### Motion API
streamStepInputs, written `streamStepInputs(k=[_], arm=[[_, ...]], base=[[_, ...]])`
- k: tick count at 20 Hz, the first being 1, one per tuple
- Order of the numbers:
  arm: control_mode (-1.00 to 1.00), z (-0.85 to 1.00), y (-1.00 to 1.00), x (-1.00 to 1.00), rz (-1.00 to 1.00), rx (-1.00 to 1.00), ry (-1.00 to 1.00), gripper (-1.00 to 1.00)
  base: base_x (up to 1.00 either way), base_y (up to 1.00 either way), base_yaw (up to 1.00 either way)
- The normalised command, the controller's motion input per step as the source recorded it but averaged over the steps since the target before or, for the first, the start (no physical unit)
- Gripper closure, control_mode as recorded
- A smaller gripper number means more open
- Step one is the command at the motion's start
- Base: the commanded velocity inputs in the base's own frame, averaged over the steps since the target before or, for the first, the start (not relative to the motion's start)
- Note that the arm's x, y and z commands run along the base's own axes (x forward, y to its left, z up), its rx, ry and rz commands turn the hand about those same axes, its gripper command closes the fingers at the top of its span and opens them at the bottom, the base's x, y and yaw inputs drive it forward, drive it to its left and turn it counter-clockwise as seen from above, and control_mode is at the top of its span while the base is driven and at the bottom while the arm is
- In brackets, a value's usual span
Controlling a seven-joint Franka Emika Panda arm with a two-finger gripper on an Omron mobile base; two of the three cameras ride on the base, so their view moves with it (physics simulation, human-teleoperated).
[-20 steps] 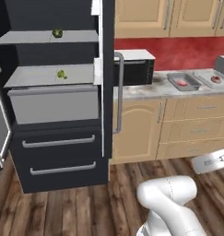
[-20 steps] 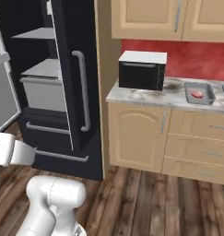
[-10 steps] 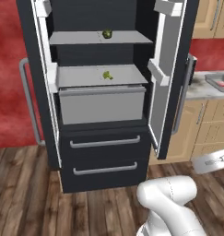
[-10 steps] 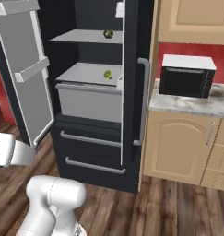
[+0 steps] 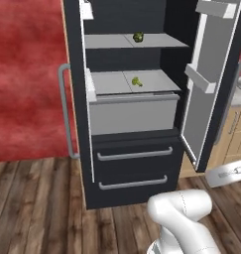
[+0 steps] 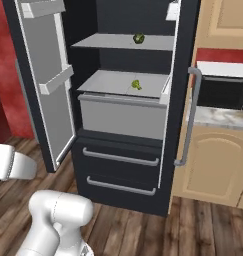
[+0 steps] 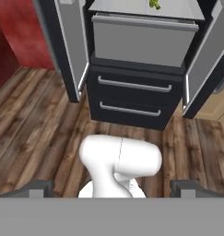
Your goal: Place one broccoli and one steak in each tupperware on the nearby counter, to pack two identical lunches.
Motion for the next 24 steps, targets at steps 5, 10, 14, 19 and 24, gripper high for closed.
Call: streamStepInputs(k=[5, 10, 14, 19, 24], arm=[[1.00, 0.00, 0.00, 0.00, 0.00, 0.00, 0.00, -1.00], [1.00, 0.00, 0.00, 0.00, 0.00, 0.00, 0.00, -1.00], [1.00, 0.00, 0.00, 0.00, 0.00, 0.00, 0.00, -1.00], [1.00, 0.00, 0.00, 0.00, 0.00, 0.00, 0.00, -1.00], [1.00, 0.00, 0.00, 0.00, 0.00, 0.00, 0.00, -1.00]], base=[[0.13, -0.17, -0.05], [0.48, -0.01, 0.00], [0.92, -0.01, 0.00], [0.98, -0.11, 0.00], [0.96, -0.02, 0.00]])
